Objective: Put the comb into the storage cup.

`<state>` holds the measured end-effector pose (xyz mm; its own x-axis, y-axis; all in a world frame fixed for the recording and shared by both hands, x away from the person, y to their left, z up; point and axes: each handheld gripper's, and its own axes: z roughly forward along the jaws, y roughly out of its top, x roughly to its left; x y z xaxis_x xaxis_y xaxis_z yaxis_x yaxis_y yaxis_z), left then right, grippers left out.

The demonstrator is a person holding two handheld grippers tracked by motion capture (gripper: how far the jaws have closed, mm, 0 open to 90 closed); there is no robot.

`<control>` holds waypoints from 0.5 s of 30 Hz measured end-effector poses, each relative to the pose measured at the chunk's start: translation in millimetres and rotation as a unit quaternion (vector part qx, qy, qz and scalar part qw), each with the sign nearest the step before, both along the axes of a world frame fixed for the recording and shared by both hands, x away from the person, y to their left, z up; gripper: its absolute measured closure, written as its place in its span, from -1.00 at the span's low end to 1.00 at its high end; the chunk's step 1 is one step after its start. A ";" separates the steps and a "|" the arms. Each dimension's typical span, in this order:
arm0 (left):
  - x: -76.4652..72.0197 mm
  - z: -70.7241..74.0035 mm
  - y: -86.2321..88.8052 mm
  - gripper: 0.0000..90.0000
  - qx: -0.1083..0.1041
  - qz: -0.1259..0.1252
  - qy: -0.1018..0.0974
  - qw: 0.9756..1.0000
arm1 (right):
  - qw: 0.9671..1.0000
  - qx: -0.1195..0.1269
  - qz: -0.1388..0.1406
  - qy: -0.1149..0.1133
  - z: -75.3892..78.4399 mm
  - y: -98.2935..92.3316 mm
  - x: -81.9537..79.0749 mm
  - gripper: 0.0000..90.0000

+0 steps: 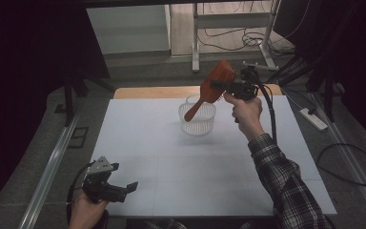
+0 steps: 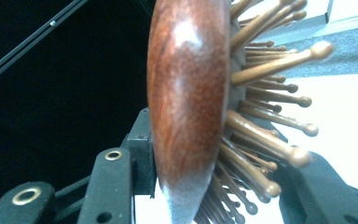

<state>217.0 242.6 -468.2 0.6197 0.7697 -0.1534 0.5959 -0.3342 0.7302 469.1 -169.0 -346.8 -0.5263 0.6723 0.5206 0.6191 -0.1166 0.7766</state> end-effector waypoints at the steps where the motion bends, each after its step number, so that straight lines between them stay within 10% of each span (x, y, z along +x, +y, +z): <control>1: -0.1 0.2 0.2 -1.00 0.000 0.001 0.000 1.000 | 1.000 -0.001 -0.002 -0.001 0.1 0.3 0.8 0.18; 15: 0.6 -0.4 1.4 -1.00 -0.001 0.003 0.005 1.000 | 1.000 -0.014 -0.022 -0.006 -1.9 3.0 12.5 0.18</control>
